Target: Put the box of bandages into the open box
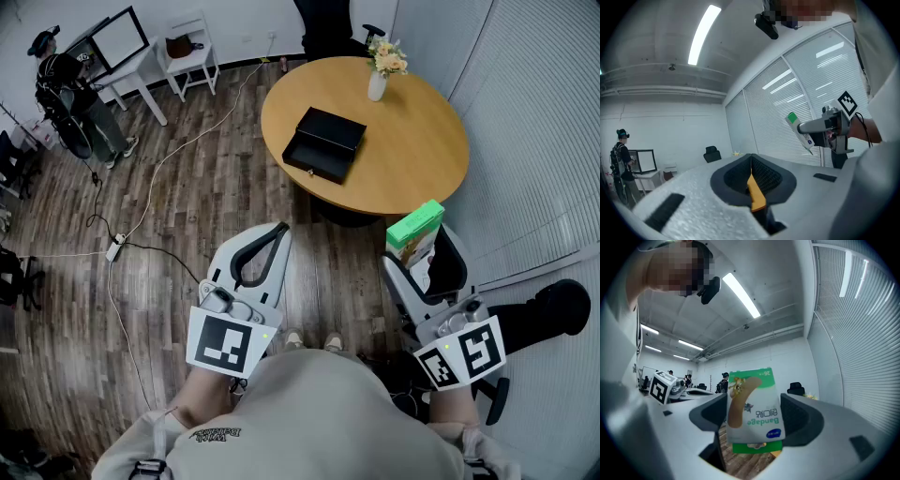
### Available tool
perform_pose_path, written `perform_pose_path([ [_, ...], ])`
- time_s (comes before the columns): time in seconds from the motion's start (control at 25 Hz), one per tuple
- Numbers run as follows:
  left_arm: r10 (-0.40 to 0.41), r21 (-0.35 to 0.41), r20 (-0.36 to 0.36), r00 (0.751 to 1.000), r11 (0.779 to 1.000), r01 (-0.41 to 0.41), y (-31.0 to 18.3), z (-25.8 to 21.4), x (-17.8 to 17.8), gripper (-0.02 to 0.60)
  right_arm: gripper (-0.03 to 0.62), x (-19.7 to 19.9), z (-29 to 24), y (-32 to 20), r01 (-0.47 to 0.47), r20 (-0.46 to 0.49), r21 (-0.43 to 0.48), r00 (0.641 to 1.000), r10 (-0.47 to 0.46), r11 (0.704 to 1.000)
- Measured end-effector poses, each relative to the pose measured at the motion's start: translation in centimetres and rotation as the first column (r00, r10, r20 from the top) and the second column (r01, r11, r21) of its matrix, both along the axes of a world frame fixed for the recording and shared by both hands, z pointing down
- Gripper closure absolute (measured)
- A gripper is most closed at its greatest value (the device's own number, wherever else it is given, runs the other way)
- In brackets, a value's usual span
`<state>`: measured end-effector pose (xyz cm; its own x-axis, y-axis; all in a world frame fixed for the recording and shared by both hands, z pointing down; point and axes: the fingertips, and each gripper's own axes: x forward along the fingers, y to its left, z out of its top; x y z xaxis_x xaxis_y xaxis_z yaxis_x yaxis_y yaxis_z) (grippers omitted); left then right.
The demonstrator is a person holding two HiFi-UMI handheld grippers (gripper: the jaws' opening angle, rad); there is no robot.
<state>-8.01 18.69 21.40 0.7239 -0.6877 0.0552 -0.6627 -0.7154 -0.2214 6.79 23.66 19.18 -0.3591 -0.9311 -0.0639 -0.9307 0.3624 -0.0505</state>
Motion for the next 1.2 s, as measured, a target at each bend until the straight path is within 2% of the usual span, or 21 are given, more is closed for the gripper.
perform_pose_path([
  [0.32,0.003,0.027,0.033,0.999,1.0,-0.004,1.2,0.2,2.4,0.558,0.26,2.1,0.1,0.9,0.006,0.01,0.001,1.0,-0.006,1.0],
  [0.56,-0.015,0.02,0.038,0.999,1.0,0.014,1.5,0.5,2.6,0.558,0.26,2.6,0.4,1.1,0.017,0.002,-0.004,1.0,-0.017,1.0],
  [0.76,-0.02,0.025,0.066,0.998,1.0,0.019,2.9,1.2,5.4,0.558,0.26,5.5,1.2,2.3,0.036,0.023,-0.009,0.999,-0.036,0.999],
  [1.2,-0.05,0.004,0.059,0.997,0.999,0.05,3.6,1.7,7.0,0.558,0.26,7.2,2.5,2.3,0.077,-0.027,-0.033,0.997,-0.078,0.997],
])
